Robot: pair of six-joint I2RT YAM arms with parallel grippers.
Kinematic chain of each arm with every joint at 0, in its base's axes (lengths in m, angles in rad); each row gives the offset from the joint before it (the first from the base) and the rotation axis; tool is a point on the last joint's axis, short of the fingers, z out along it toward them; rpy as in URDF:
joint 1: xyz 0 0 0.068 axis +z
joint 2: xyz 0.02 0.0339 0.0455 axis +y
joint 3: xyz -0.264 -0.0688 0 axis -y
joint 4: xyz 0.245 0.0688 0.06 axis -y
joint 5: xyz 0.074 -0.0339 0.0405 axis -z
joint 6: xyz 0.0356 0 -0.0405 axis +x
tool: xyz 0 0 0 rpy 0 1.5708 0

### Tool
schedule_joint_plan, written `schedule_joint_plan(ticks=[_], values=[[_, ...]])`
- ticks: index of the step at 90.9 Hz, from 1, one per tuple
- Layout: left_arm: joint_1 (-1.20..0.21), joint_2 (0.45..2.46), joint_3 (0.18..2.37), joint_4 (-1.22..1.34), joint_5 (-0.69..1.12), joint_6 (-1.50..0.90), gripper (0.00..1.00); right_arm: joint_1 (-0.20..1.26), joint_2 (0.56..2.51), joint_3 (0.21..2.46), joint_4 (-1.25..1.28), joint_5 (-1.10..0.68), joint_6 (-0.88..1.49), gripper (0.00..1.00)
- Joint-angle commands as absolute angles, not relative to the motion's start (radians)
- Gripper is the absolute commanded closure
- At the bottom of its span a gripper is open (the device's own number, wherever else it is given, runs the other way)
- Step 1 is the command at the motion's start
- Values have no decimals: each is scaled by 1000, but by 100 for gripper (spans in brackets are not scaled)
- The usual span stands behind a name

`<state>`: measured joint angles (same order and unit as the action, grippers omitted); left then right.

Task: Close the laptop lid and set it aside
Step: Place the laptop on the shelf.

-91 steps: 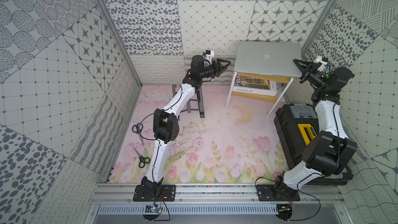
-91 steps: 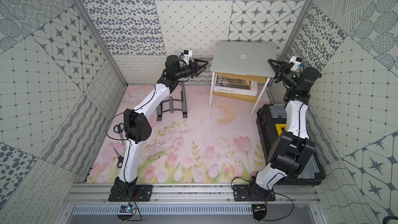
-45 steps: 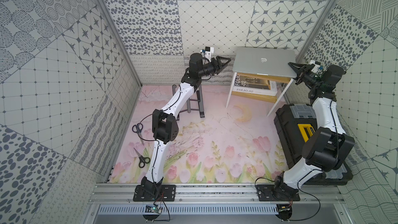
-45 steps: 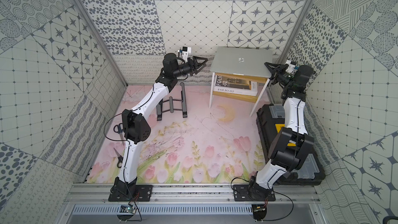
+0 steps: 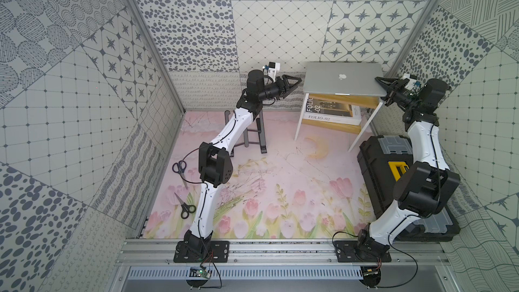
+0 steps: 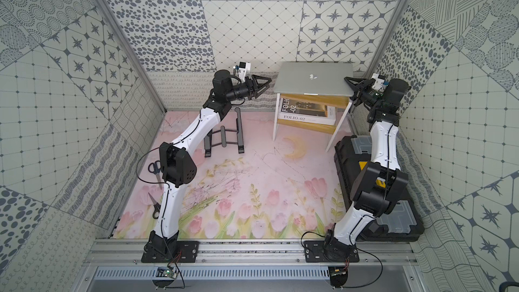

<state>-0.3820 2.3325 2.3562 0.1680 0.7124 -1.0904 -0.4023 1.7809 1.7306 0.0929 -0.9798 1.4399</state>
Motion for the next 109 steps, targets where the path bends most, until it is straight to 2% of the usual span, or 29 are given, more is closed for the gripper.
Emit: schedule_joint_plan(ticks=[1, 7, 27, 34, 55, 73, 88, 109], values=[[-366, 2318, 2321, 234, 770, -1088, 41, -401, 1777, 1823, 88, -978, 1343, 74], [-359, 2315, 2300, 255, 778, -1104, 41, -403, 1787, 1856, 47, -984, 1317, 73], [-353, 2306, 2255, 295, 794, -1117, 42, -408, 1841, 1917, -25, -1006, 1254, 60], [-353, 2304, 2248, 297, 799, -1117, 42, -407, 1850, 1924, -38, -1011, 1228, 51], [-348, 2294, 2206, 336, 814, -1130, 42, -408, 1886, 1974, -130, -1026, 1104, 41], [-344, 2280, 2162, 366, 817, -1136, 42, -405, 1934, 2138, -416, -1006, 885, 36], [-341, 2285, 2142, 407, 816, -1162, 42, -403, 1943, 2199, -549, -973, 772, 30], [-338, 2289, 2129, 443, 824, -1183, 42, -334, 2024, 2466, -980, -770, 443, 20]])
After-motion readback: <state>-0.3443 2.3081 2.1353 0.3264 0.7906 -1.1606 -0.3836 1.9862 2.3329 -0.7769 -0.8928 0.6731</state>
